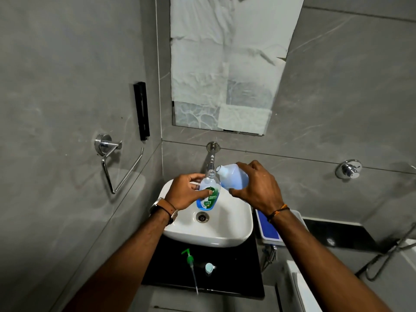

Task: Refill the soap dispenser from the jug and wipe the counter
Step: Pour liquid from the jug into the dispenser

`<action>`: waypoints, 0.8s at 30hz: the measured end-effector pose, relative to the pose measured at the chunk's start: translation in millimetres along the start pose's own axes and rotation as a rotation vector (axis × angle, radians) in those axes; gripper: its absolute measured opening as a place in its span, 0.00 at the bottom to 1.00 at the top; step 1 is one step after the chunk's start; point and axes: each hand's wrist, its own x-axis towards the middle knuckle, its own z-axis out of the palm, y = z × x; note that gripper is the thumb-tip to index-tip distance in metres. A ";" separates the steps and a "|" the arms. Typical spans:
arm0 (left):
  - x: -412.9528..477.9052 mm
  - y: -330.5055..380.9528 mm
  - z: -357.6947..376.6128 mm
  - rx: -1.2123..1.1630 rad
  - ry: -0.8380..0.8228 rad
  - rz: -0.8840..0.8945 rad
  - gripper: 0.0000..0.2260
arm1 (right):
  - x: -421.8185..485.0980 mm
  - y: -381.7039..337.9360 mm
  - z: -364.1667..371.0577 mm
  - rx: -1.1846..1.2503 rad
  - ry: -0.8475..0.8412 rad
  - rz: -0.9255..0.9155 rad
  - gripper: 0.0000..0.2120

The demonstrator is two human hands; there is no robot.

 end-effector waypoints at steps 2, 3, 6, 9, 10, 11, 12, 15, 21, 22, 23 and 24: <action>-3.1 -1.3 1.0 0.001 0.000 -0.006 0.25 | -0.6 -1.0 0.5 -0.012 -0.005 0.001 0.40; -4.4 -2.8 1.0 -0.002 -0.001 -0.014 0.25 | -1.2 -0.9 1.0 -0.012 -0.006 0.004 0.40; -8.3 -10.3 -1.4 0.001 -0.011 -0.021 0.26 | -3.9 -1.2 3.0 -0.018 -0.014 0.000 0.40; -12.0 -17.7 -4.1 0.005 -0.037 -0.006 0.25 | -7.3 -5.2 7.4 -0.040 -0.053 -0.006 0.40; -13.2 -19.4 -4.4 0.005 -0.045 -0.007 0.25 | -8.3 -6.3 9.2 -0.043 -0.065 -0.005 0.40; -14.3 -21.4 -4.5 0.000 -0.052 -0.014 0.26 | -9.4 -7.0 10.9 -0.045 -0.078 -0.003 0.40; -15.2 -23.2 -4.6 -0.004 -0.058 -0.023 0.26 | -10.4 -7.5 12.2 -0.047 -0.092 -0.002 0.40; -17.6 -29.3 -4.7 0.004 -0.065 -0.038 0.27 | -12.7 -7.9 14.6 -0.068 -0.124 -0.015 0.40; -24.3 -40.3 -2.7 0.024 -0.060 -0.057 0.26 | -15.8 -9.8 15.9 -0.164 -0.144 -0.063 0.39; -25.6 -40.8 -1.8 0.028 -0.059 -0.055 0.26 | -16.3 -9.8 16.1 -0.179 -0.151 -0.068 0.39; -27.0 -41.3 -0.9 0.033 -0.057 -0.053 0.26 | -16.6 -9.9 16.3 -0.192 -0.161 -0.072 0.39; -28.1 -42.0 0.0 0.039 -0.056 -0.050 0.26 | -16.9 -10.0 16.4 -0.205 -0.169 -0.077 0.39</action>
